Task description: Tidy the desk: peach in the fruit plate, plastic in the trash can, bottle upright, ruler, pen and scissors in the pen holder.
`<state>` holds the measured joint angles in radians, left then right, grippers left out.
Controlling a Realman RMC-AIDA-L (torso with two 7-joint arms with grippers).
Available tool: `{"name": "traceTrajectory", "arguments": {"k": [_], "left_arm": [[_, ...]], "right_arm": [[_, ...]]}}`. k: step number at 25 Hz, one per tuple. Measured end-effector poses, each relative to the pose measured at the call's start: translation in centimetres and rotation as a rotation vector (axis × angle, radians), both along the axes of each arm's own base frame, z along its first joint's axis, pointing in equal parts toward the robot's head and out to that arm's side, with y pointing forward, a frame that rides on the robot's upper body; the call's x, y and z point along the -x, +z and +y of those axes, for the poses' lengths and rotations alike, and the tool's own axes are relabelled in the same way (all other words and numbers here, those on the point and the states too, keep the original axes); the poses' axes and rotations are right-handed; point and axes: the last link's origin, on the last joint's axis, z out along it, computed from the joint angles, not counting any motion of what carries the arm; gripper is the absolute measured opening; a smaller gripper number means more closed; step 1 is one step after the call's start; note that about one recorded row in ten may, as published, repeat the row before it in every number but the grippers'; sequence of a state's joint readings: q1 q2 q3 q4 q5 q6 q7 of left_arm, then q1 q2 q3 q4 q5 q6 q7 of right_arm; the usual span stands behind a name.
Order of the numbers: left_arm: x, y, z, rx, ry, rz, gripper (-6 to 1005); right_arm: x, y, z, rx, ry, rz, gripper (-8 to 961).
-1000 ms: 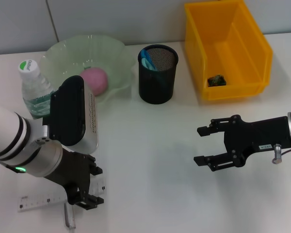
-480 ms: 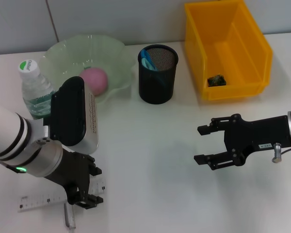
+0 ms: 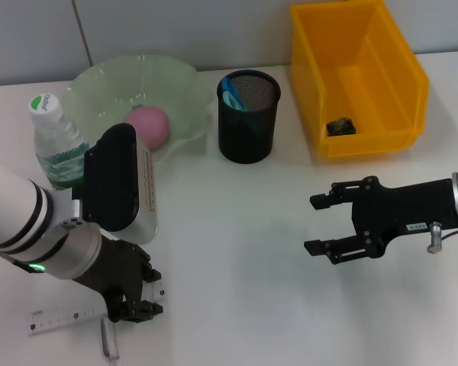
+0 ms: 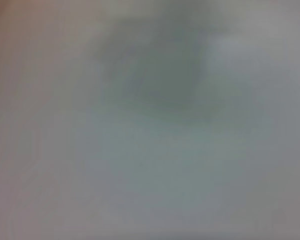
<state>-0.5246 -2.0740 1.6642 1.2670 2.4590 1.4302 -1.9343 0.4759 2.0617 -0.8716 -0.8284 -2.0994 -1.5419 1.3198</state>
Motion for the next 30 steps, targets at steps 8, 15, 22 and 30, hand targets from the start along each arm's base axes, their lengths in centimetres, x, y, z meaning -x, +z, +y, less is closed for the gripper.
{"name": "traceTrajectory", "arguments": {"k": [8,15,22,30], "left_arm": [[0.2,0.2,0.0,-0.009,0.001,-0.006,431],[-0.5,2.3,0.6,-0.069,0.020,-0.077,397],[-1.8,5.8,0.9,-0.125,0.083,-0.268,402],[-3.0,9.6,1.0,-0.197,0.170,-0.617,408]], "right_arm": [[0.2,0.0,0.2,-0.003,0.003,0.003,772],[0.1,0.0,0.3,-0.015,-0.005,0.008,766],[-0.3,0.2,0.2,-0.041,-0.033,0.028,759],[-0.9,0.6,-0.1,-0.076,-0.071,0.062,753]]}}
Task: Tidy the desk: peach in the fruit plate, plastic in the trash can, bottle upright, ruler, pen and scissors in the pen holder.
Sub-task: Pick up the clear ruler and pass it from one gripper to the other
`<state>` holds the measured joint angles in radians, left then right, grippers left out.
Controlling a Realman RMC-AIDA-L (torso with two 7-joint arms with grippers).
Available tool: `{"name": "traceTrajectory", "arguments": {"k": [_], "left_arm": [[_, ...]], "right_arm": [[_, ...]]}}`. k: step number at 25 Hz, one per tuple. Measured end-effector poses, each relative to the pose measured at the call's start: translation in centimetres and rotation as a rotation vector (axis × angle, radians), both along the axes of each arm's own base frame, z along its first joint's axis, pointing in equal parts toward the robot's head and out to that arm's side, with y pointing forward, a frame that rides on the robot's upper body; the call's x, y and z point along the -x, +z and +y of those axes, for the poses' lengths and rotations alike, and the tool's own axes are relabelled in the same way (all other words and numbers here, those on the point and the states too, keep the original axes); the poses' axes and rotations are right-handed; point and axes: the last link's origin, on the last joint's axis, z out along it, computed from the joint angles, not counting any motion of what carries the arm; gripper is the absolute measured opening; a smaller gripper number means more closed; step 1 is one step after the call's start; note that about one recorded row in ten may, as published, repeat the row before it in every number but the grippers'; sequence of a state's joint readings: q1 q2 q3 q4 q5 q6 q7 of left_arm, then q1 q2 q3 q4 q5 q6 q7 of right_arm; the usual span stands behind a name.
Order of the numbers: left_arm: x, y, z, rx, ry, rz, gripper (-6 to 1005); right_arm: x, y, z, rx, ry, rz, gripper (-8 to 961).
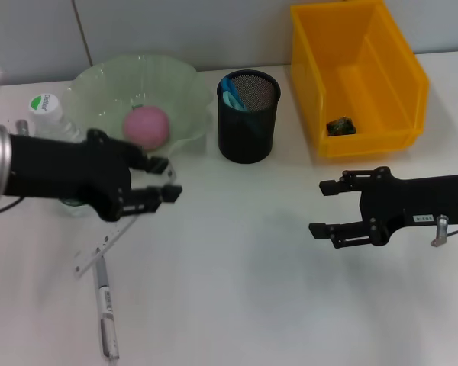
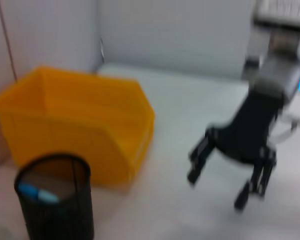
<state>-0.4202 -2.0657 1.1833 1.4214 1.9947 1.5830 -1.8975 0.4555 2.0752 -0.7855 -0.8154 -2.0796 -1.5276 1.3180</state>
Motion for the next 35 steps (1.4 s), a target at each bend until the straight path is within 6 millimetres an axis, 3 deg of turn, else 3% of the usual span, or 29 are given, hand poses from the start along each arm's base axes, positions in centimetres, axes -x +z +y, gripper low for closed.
{"name": "traceTrajectory", "arguments": {"k": [3,10,18,22,29,35], "left_arm": [[-0.5,1.3,-0.5,0.000,0.013,-0.145,410],[-1.2,2.0,-1.6,0.018,-0.021,-0.413,415],[1.3,1.5,-0.7,-0.147,-0.046,-0.771,420],[2.1,1.5,-0.4,-0.245,-0.068,-0.866,423],[2.8,-1.1,0.0,-0.441,-0.117,-0.992,428],[1.7,-4.1,0.6,-0.503,-0.128,-0.987,432]], "right_arm": [[-0.2,0.1,0.0,-0.012,-0.011,0.015,750],[-0.1,0.2,-0.1,-0.024,-0.015,0.033,744],[-0.4,0.2,-0.1,-0.033,-0.011,0.025,737],[-0.3,0.2,-0.1,-0.035,-0.006,0.025,733],[0.2,0.2,-0.1,-0.119,0.055,0.128,727],[0.5,-1.0,-0.5,-0.268,0.127,0.270,722]]}}
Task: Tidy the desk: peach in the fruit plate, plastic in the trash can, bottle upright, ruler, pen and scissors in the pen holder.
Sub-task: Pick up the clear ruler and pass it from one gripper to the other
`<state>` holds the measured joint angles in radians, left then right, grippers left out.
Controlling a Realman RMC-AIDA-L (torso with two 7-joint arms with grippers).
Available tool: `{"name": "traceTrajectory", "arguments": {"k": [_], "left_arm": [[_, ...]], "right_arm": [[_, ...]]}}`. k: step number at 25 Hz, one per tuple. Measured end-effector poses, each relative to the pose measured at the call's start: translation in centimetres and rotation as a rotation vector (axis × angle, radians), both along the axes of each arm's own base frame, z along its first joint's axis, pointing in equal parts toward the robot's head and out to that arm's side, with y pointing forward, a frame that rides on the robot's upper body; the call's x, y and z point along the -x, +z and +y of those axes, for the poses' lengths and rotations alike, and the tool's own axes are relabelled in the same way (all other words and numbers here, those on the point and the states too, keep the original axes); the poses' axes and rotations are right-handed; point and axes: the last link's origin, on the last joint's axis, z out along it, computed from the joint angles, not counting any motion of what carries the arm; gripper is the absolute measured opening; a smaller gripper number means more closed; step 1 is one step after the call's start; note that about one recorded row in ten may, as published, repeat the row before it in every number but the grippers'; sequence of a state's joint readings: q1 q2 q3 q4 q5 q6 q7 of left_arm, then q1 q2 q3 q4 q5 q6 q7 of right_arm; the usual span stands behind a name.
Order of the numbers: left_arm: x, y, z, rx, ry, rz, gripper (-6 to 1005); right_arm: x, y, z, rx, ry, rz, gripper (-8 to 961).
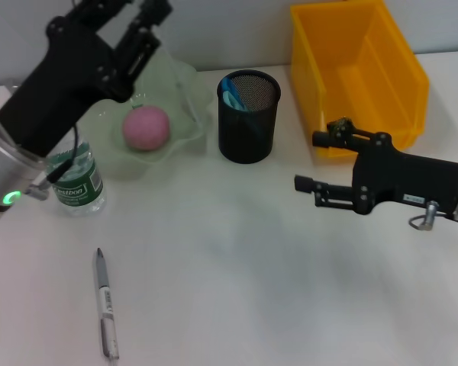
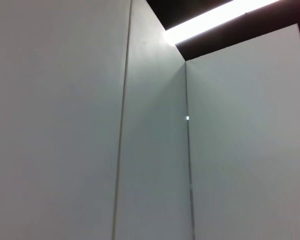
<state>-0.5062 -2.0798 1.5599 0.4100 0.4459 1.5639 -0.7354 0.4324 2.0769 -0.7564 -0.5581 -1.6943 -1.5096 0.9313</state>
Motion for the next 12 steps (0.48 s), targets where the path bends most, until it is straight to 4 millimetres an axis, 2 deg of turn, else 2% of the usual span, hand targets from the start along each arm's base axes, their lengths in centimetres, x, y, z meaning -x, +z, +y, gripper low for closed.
{"name": "traceTrajectory", "arguments": {"k": [4,8,12], "left_arm": [[-0.9,-1.4,0.4,-0.065,0.046,0.010,435],[-2.1,-3.1,0.7,-0.118,0.126,0.022,438],[-2.3,-3.7,0.6,-0.146,0.157,0.030,440]], "right_arm": [[0.1,-0.6,-0.2,-0.087,0.021,0.055,719],[0.4,-1.3,-0.4,-0.262,0.032,0.136,715],[0.8,-1.7,-0.3,-0.310,0.027,0.182,712]]}}
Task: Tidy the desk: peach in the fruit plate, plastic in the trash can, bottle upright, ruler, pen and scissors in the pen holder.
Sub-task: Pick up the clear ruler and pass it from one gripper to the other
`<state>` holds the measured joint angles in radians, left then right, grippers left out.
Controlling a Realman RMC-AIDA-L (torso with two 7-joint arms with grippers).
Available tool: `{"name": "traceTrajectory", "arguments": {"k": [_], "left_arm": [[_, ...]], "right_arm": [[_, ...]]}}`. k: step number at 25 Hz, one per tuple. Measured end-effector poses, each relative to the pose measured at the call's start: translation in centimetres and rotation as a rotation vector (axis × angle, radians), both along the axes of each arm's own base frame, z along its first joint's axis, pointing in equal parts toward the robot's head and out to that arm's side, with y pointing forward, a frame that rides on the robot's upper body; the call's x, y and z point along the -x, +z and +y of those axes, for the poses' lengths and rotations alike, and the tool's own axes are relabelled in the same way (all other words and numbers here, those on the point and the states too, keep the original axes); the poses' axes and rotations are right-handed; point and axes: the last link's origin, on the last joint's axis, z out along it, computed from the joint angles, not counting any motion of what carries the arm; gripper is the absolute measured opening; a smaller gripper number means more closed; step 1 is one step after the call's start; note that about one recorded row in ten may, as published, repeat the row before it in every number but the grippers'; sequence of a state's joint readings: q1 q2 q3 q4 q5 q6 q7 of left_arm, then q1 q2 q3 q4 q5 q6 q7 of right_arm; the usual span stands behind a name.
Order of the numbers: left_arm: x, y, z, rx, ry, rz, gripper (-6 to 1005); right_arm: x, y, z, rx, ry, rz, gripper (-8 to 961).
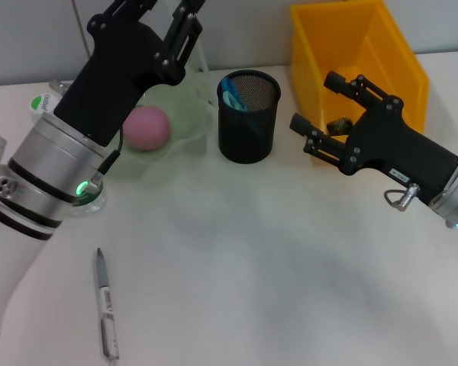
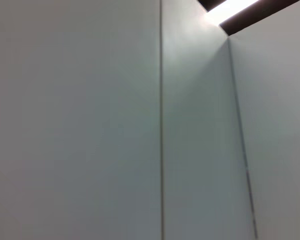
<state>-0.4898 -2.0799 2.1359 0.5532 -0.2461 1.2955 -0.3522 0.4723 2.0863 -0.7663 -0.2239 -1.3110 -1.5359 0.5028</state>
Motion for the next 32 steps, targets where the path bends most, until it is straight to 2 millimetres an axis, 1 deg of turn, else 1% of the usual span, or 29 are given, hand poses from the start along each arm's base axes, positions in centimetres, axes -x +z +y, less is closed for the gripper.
{"name": "traceTrajectory", "arguments": {"k": [1,5,6,9,11,12,15,16,23,26,32], "left_arm": [[0.0,-0.3,0.0,-0.009,0.023,0.001,441],[-0.1,-0.6,0.0,-0.013,0.039,0.007,444],[-0.1,-0.8,-0.1,-0.016,0.056,0.004,445],[-0.3,-0.9,-0.1,-0.017,0.059,-0.001,447],[-0.4,-1.0,-0.1,-0.021,0.061,-0.001,448],[-0.4,-1.0,-0.1,-0.021,0.061,-0.001,449],[-0.4,-1.0,-0.1,-0.021,0.061,-0.001,451],[-0.9,-1.3,-0.3,-0.044,0.062,0.015,452],[-1.3,-1.7,-0.6,-0.064,0.068,0.028,457],[-1.8,-2.0,-1.0,-0.069,0.052,0.036,459],[-1.8,-2.1,-1.2,-0.070,0.051,0.039,463]], "right_arm": [[0.5,-0.2,0.0,-0.008,0.016,0.021,711],[1.2,-0.5,0.1,0.001,0.038,0.048,707],[1.8,-0.9,0.3,0.017,0.046,0.062,706],[2.4,-1.4,0.5,0.035,0.051,0.074,704],[3.4,-2.2,0.8,0.049,0.071,0.081,702],[3.4,-2.2,0.8,0.049,0.071,0.081,701],[4.3,-2.8,0.9,0.047,0.099,0.073,699],[4.9,-3.2,1.2,0.046,0.110,0.071,698],[6.1,-3.5,2.0,0.006,0.108,0.084,692],[6.8,-3.7,2.6,0.004,0.111,0.083,689],[7.5,-4.0,3.1,0.002,0.103,0.093,684]]}}
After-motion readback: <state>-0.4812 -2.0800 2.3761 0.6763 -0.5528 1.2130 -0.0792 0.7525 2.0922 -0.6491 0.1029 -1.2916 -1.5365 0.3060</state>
